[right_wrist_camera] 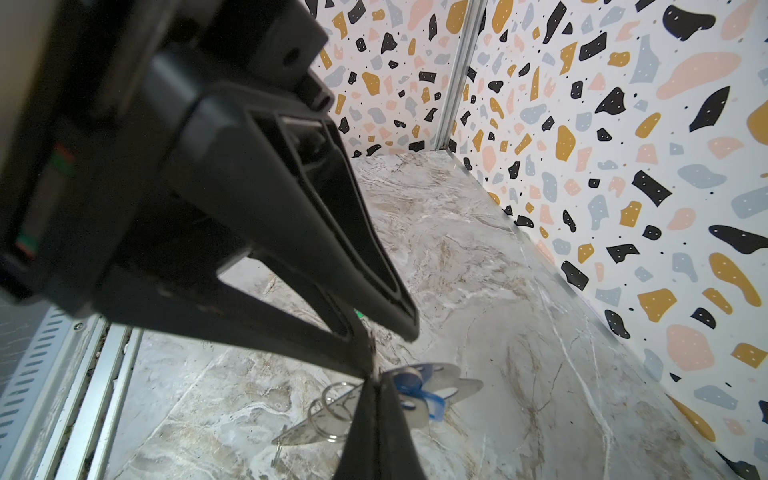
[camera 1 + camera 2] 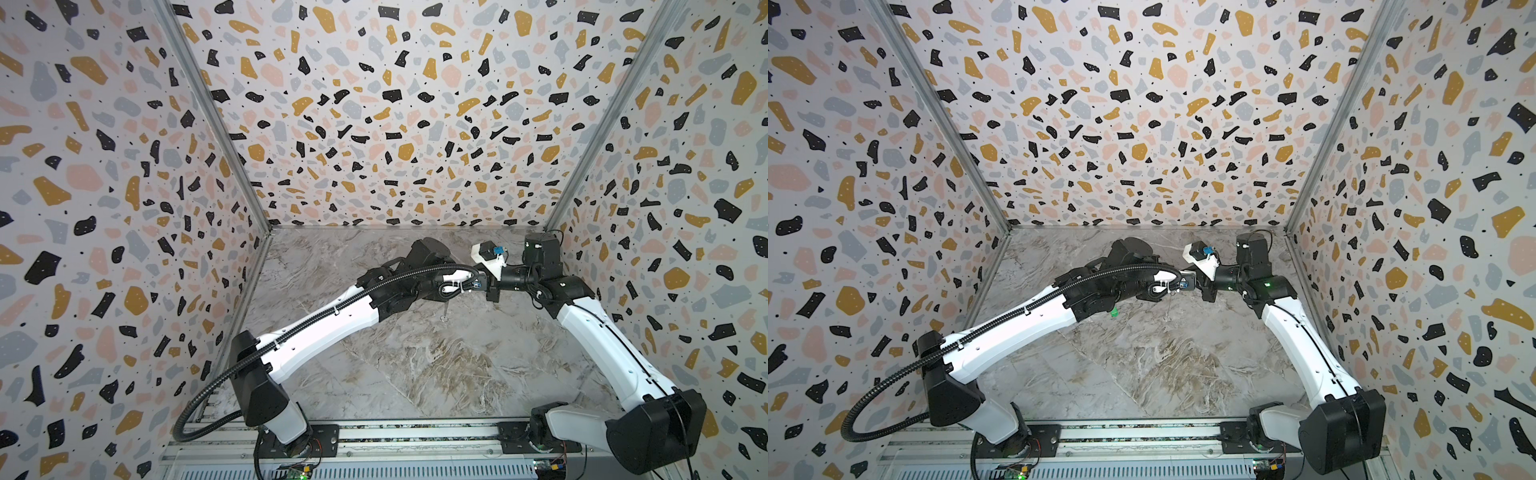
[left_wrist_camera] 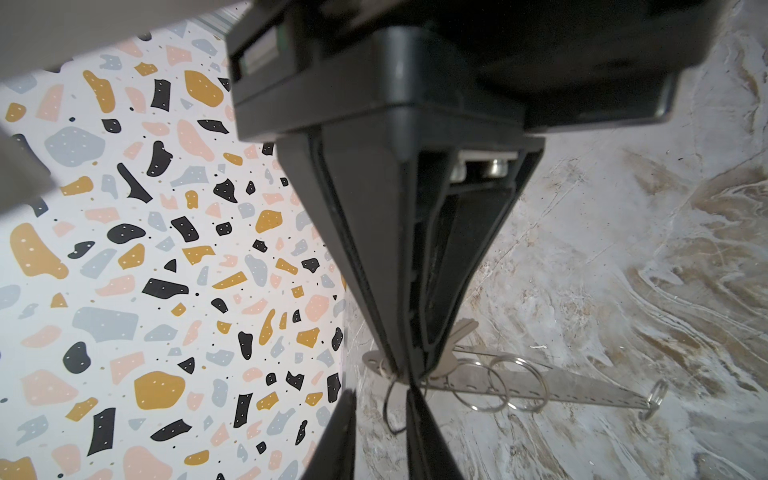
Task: Remove the keys from the keyring
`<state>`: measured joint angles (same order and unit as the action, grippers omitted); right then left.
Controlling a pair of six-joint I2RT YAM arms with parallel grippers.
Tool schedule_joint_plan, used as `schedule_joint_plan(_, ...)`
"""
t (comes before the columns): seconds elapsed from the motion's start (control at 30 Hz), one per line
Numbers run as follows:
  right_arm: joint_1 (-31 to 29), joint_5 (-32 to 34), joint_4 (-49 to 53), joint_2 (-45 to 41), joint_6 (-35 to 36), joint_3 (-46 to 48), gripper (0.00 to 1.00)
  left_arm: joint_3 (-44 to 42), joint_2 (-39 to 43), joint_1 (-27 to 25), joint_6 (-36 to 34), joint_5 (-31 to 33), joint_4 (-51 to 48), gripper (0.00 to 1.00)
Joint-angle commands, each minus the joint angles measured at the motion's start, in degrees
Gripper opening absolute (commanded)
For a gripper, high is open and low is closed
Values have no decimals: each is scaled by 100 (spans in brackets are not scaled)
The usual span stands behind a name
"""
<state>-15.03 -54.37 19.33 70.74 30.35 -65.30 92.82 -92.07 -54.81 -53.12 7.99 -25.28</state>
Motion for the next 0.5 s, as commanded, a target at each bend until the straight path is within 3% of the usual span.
schedule_joint_plan(0.0, -34, -177, -8, -261, 51, -64, 0, 34, 50, 31, 43, 62, 209, 21)
schedule_joint_plan(0.47, -62, -277, -164, -302, 41, -23, 0, 88, -74, 27, 91, 115, 229, 13)
